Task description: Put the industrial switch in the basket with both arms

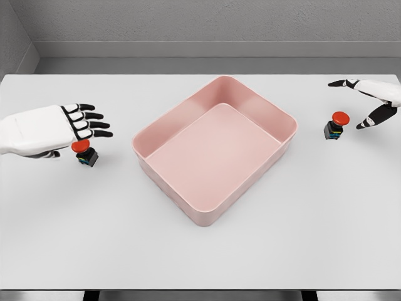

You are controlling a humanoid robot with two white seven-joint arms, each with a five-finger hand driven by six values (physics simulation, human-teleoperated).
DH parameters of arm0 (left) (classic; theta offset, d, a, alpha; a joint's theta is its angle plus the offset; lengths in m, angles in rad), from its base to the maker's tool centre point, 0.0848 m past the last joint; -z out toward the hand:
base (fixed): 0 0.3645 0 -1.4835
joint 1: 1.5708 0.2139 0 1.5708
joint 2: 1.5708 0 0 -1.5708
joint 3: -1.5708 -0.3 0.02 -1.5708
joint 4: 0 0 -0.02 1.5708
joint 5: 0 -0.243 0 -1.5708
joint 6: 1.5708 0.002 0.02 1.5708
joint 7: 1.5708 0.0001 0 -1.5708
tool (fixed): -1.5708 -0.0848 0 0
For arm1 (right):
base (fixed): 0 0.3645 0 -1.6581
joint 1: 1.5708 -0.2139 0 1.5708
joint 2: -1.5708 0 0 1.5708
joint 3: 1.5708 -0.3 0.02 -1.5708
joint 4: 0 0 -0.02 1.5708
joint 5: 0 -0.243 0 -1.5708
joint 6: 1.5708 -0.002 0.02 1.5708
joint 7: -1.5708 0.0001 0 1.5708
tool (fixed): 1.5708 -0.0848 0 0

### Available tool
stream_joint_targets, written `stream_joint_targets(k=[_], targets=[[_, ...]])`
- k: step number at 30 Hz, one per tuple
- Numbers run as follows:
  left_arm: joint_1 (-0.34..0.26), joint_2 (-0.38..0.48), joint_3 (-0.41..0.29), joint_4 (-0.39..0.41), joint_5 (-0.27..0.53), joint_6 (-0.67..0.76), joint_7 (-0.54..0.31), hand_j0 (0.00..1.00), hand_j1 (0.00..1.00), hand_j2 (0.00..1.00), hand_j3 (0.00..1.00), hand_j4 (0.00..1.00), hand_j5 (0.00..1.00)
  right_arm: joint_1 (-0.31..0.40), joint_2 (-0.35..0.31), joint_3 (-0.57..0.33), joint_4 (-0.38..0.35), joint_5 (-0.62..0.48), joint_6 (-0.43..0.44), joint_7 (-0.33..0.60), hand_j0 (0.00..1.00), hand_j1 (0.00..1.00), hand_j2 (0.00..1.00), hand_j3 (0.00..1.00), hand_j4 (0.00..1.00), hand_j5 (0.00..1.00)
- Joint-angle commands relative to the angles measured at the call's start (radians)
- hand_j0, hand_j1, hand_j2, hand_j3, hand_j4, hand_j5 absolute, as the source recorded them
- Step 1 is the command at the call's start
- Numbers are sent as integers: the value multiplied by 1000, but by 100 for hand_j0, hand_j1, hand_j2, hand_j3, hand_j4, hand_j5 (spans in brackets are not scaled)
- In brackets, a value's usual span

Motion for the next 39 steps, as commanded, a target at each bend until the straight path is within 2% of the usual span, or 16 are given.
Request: stream_joint_targets(k=[1,6,9,13,17,20,22,27,38,39], targets=[[0,-1,0,-2,-8,1,-28,100,100,100,100,100,100,0,-1,-2,-1,-7,2,0,100,100,100,100,100,100],[-5,-37,-1,5,-22,1,-31,100,100,100,100,100,100,-2,-5,12,1,-7,2,0,100,100,100,100,100,100],[-5,-63,-7,10,-35,1,-31,100,100,100,100,100,100,-5,-18,64,3,-7,2,-2,100,100,100,100,100,100],[-41,-72,-79,51,-51,1,-31,100,100,100,100,100,100,-20,-38,77,-8,-5,2,-23,100,100,100,100,100,100],[-41,-75,-92,88,-51,1,-37,100,100,100,100,100,100,-31,-39,77,-60,9,2,-13,100,100,100,100,100,100],[-54,-73,-95,102,-49,1,-60,100,100,100,100,100,100,-38,-38,78,-120,68,2,-20,100,100,100,100,100,100],[-54,-75,-95,106,-49,1,-60,100,100,100,100,100,100,-37,-38,83,-129,78,2,-14,100,100,100,100,100,100],[-57,-75,-110,119,-2,1,-59,100,100,100,100,100,100,-34,-38,107,-136,98,2,-14,100,100,100,100,100,100],[-101,-184,-119,258,-14,1,-62,100,100,100,100,100,100,-11,-44,115,-126,118,2,-19,100,100,100,100,100,100],[-104,-184,-139,261,-14,1,-62,100,100,100,100,100,100,-9,-44,115,-128,119,2,-20,100,100,100,100,100,100]])
